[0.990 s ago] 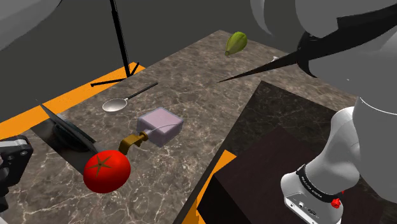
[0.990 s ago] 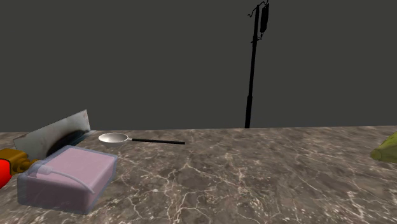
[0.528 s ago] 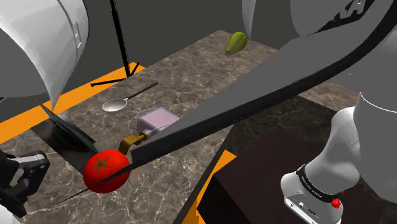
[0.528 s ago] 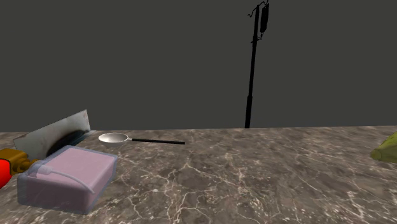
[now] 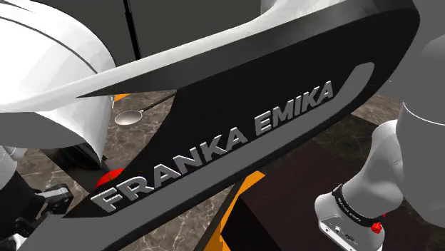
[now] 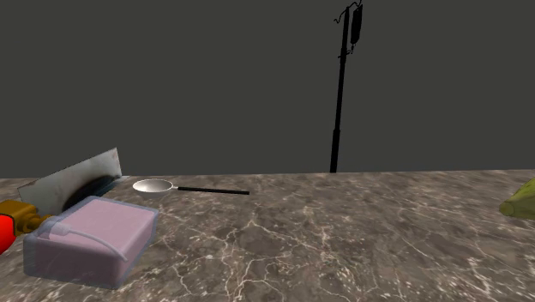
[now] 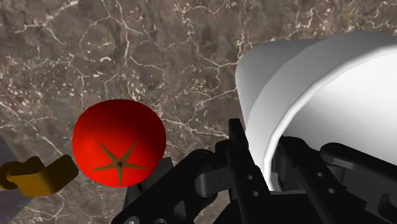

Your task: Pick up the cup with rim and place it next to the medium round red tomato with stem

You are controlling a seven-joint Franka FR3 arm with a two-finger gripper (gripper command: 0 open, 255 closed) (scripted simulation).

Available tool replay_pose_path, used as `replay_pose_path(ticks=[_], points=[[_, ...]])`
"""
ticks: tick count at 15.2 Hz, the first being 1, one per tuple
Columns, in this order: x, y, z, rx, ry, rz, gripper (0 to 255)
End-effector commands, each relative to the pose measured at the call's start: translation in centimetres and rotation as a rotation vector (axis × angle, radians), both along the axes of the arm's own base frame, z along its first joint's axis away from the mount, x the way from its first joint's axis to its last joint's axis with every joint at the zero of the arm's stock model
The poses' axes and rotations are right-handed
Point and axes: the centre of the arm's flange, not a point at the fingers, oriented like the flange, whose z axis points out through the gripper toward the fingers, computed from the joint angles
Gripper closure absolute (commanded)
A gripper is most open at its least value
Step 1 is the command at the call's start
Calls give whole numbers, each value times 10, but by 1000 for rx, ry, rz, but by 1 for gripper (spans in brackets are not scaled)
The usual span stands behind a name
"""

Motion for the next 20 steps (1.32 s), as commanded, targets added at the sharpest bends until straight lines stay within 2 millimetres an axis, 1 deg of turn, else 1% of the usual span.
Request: replay_pose_path(ticks=[1,13,20], points=[[0,0,-10,1,0,0,255],[0,0,-75,1,0,0,255],[0,0,-75,1,0,0,255]])
